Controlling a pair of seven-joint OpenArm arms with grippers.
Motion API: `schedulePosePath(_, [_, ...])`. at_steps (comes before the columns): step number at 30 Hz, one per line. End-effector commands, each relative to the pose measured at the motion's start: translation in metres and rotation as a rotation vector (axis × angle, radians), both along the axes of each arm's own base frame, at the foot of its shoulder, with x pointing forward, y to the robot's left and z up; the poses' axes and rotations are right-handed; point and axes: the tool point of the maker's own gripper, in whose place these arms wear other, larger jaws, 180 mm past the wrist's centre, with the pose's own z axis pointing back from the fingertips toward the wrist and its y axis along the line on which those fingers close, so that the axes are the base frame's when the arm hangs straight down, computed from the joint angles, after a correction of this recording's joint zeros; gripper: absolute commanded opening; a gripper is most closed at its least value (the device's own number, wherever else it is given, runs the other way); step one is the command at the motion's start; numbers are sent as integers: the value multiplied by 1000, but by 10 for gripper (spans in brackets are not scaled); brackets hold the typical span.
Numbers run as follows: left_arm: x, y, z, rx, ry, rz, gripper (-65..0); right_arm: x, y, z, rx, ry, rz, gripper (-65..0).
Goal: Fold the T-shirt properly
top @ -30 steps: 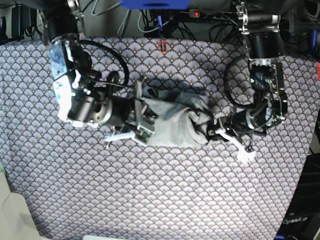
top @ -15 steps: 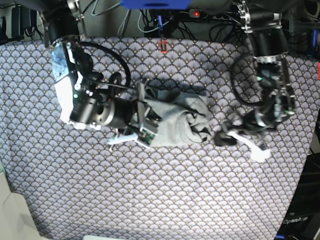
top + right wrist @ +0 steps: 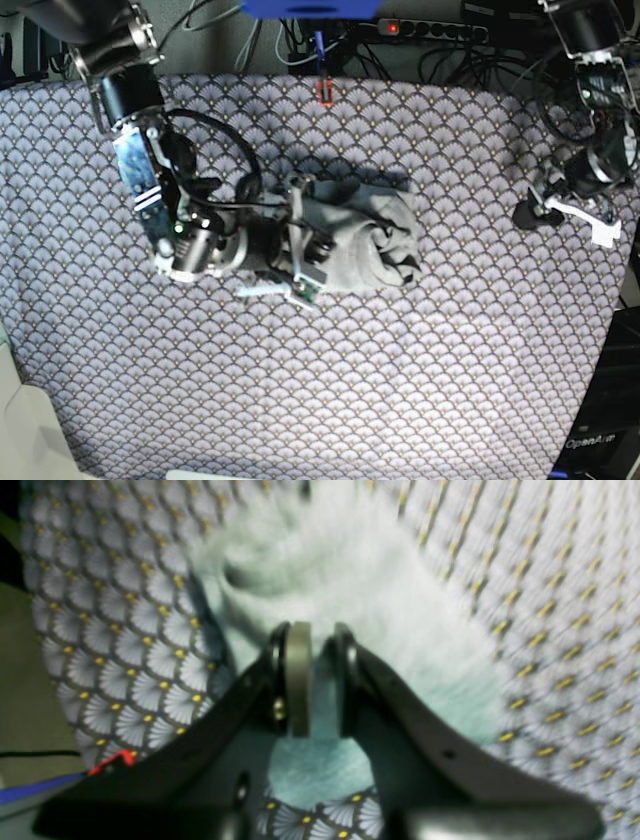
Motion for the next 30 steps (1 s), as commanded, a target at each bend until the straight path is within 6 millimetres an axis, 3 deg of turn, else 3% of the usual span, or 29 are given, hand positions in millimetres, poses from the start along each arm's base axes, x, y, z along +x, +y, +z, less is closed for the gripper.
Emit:
schedulePosePath(1, [14, 2, 23, 13, -78, -7, -238, 5, 12, 12, 64, -21, 14, -547])
schedulePosePath(7, [22, -18, 37, -2, -130, -33, -238, -15, 21, -26, 106, 91, 12, -547])
schedulePosePath(12, [30, -28, 42, -29, -156, -33, -238, -20, 24, -34, 116, 118, 6, -547])
schedulePosePath(16, [31, -40, 40, -38, -151, -61, -238, -18, 20, -19, 80, 68, 31, -547])
schedulePosePath(21, [36, -74, 33, -46, -127, -159, -238, -20, 23, 35, 37, -95, 94, -547])
schedulePosePath(24, [32, -97, 24, -59, -101, -226, -238, -26, 18, 52, 4, -158, 115, -547])
schedulePosePath(27, [27, -124, 15, -70, -75, -301, -238, -23, 5, 57, -30, -193, 116, -547])
schedulePosePath(30, [19, -146, 10, -73, -51, -378, -240, -14, -26, 49, -99, -197, 88, -547])
